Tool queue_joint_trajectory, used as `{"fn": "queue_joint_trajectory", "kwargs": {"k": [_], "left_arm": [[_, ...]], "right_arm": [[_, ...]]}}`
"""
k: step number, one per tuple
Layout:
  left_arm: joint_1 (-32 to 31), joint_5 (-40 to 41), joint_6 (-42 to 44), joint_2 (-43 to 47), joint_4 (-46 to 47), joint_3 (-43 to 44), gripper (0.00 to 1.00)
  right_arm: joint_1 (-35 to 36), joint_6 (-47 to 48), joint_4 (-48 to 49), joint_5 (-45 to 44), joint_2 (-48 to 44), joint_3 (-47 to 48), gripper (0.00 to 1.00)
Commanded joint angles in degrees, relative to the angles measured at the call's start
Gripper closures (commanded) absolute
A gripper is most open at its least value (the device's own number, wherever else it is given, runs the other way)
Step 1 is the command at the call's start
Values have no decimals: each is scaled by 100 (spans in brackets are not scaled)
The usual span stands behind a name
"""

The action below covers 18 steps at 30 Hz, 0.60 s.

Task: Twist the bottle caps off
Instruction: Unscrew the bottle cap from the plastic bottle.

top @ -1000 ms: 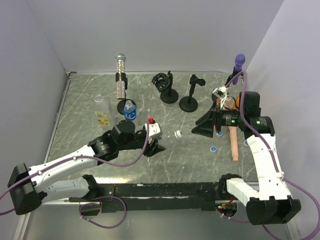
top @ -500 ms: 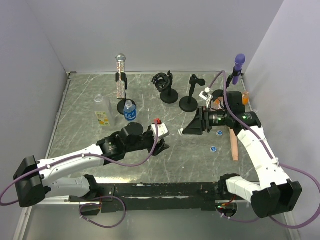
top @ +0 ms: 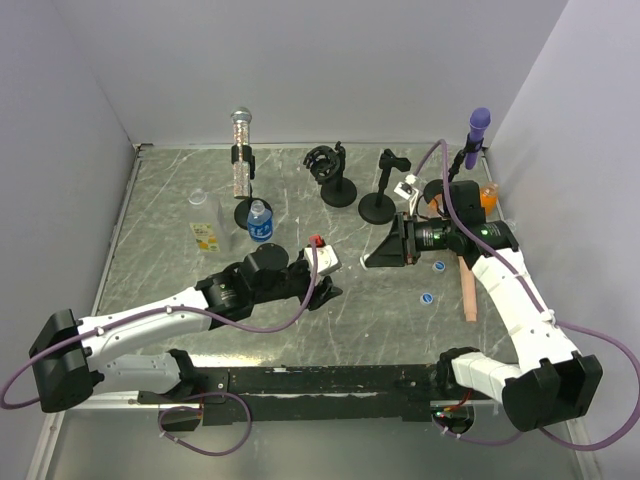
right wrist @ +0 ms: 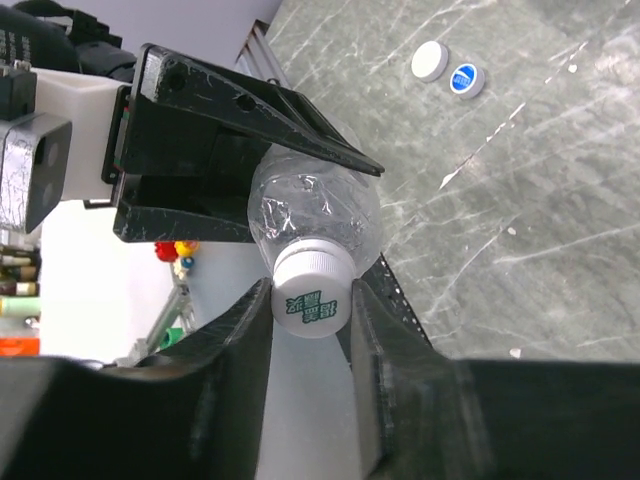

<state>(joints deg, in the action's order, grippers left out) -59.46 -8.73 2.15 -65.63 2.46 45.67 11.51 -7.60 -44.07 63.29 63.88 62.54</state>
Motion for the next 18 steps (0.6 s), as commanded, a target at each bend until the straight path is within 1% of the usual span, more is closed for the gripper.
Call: {"fn": "queue_joint_trajectory", "kwargs": {"k": [1, 3, 5, 7, 8, 9, 11, 14, 17, 18], "left_arm": [[-39, -128, -22, 23, 177, 258, 64], [-30, -207, 4, 67, 115, 249, 64], [-22, -418, 22, 155, 53, 223, 63], [22, -803, 22, 225, -34, 214, 62], [48, -1006, 5, 252, -96, 223, 62], [75, -1216, -13, 261, -166, 240, 62], [110, -1586, -74, 296, -237, 249, 62], [233, -2262, -171, 279, -413, 232, 61], [286, -2791, -400, 208, -492, 232, 62], [286, -2835, -400, 182, -527, 249, 62]], "right_arm": [[71, 310, -22, 289, -33, 161, 70], [106, 705, -276, 455, 2, 284, 76], [141, 1660, -680, 762, 46, 451, 80], [185, 2671, -1425, 948, 116, 670, 82], [255, 3459, -1924, 966, 160, 828, 83], [316, 4136, -2234, 905, 195, 960, 83], [553, 5201, -2719, 686, 222, 1136, 83], [922, 6293, -2835, 177, -41, 1076, 83], [1169, 7401, -2459, -290, -725, 638, 81], [1161, 7439, -2109, -369, -954, 471, 80]]}}
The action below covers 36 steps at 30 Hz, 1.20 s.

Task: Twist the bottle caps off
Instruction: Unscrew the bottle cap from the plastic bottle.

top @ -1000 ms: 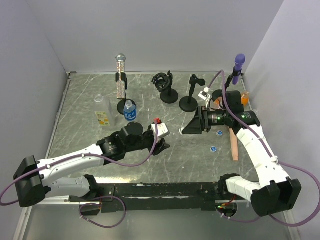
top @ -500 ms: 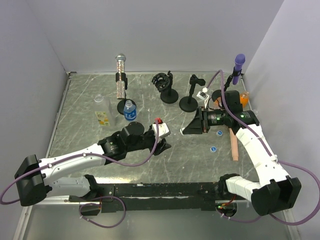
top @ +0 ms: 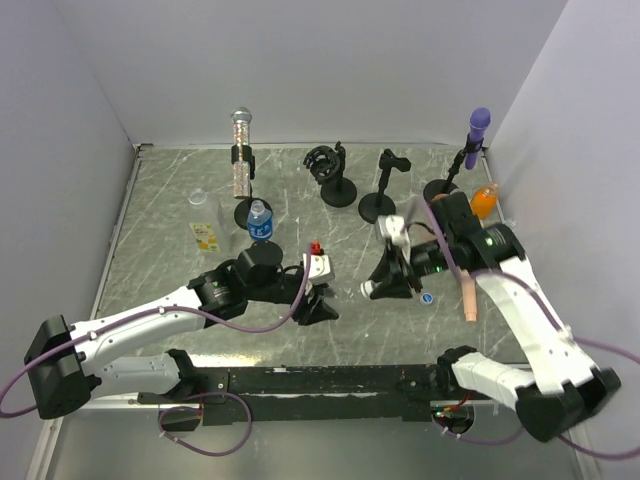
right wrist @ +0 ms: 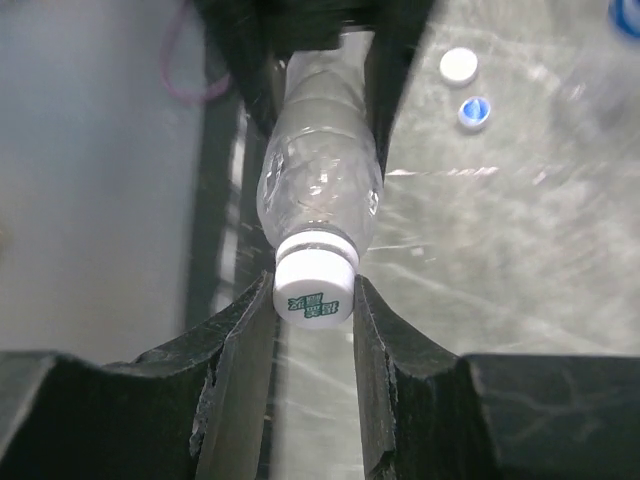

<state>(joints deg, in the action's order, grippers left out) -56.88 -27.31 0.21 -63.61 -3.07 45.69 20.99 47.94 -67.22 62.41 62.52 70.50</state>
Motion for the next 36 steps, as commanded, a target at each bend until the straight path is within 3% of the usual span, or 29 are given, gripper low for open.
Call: {"fn": "queue_joint_trajectory", "kwargs": {"k": [1, 6, 9, 16, 19, 23, 26, 30, 36], "left_arm": [[28, -961, -205, -28, 0, 256, 62], [28, -566, -118, 129, -53, 256, 62], [28, -346, -91, 218, -62, 230, 62], [28, 15, -100, 218, -80, 115, 63], [28, 287, -100, 253, -123, 89, 63], [2, 875, -153, 420, -88, 36, 64], [-270, 1797, -109, 490, -115, 97, 64], [-595, 2650, -91, 482, 25, 159, 65], [-745, 2915, 146, 227, 166, 282, 64]], "right_arm": [[221, 1885, 470, -352, -942, -431, 80], [221, 1876, 71, -90, -619, -81, 77], [221, 1247, 235, -45, -539, -159, 72], [151, -696, 1166, -62, -829, -292, 28], [-243, -1556, 1456, 244, -864, -160, 19], [-920, -3426, 2263, 553, -803, -202, 14], [-1272, -5283, 2522, 62, -654, -458, 14], [-1317, -5708, 2109, 7, -382, -607, 16], [-1230, -5788, 2258, -19, -294, -766, 18]]}}
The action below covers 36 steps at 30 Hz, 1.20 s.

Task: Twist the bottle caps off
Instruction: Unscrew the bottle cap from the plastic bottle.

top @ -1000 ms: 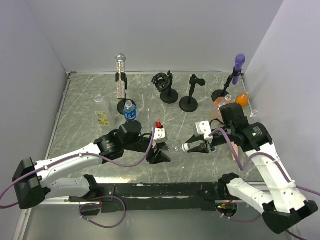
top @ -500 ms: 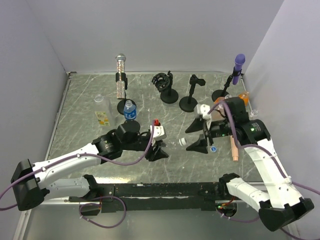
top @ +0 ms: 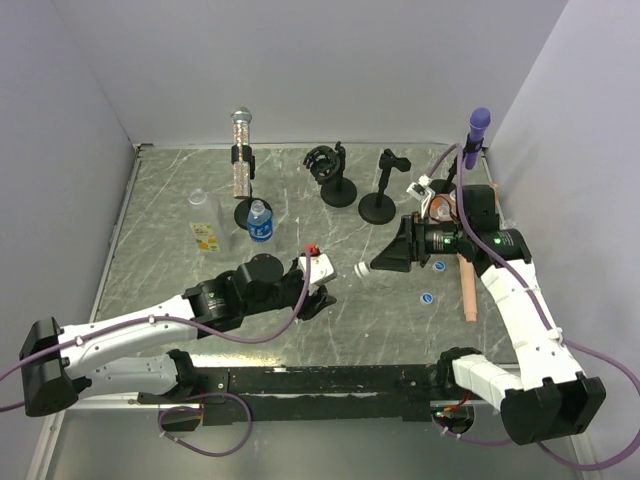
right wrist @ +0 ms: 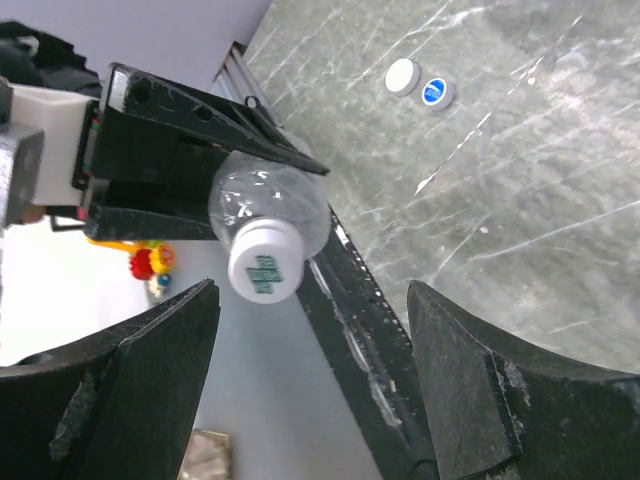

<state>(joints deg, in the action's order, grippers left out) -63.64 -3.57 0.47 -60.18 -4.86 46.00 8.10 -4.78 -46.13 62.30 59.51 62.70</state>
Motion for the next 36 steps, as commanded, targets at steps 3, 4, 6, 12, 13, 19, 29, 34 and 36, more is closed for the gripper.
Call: {"fn": "queue_joint_trajectory", "kwargs": {"k": [3, 4, 6, 12, 13, 19, 29, 34, 36], "left_arm": [[-79, 586, 138, -222, 354, 339, 64], [-79, 577, 138, -248, 354, 366, 64], [-87, 560, 146, -301, 363, 410, 64], [-123, 525, 111, -345, 442, 445, 64], [-131, 516, 120, -354, 442, 454, 64], [-175, 437, 120, -477, 425, 515, 64], [-184, 586, 111, -468, 434, 515, 64], [-184, 595, 67, -459, 399, 498, 64], [-184, 551, 50, -442, 381, 480, 64]], "right_arm": [[227, -498, 130, -25, 87, 15, 19], [253, -507, 148, -17, 96, 15, 19], [306, -542, 183, 10, 114, 49, 20], [359, -603, 236, 89, 281, 76, 25], [368, -612, 245, 98, 298, 76, 25], [377, -683, 368, 194, 360, 129, 29], [403, -516, 262, 405, 378, 103, 57], [421, -375, 201, 396, 342, 129, 72], [421, -165, 105, 458, 360, 199, 76]]}}
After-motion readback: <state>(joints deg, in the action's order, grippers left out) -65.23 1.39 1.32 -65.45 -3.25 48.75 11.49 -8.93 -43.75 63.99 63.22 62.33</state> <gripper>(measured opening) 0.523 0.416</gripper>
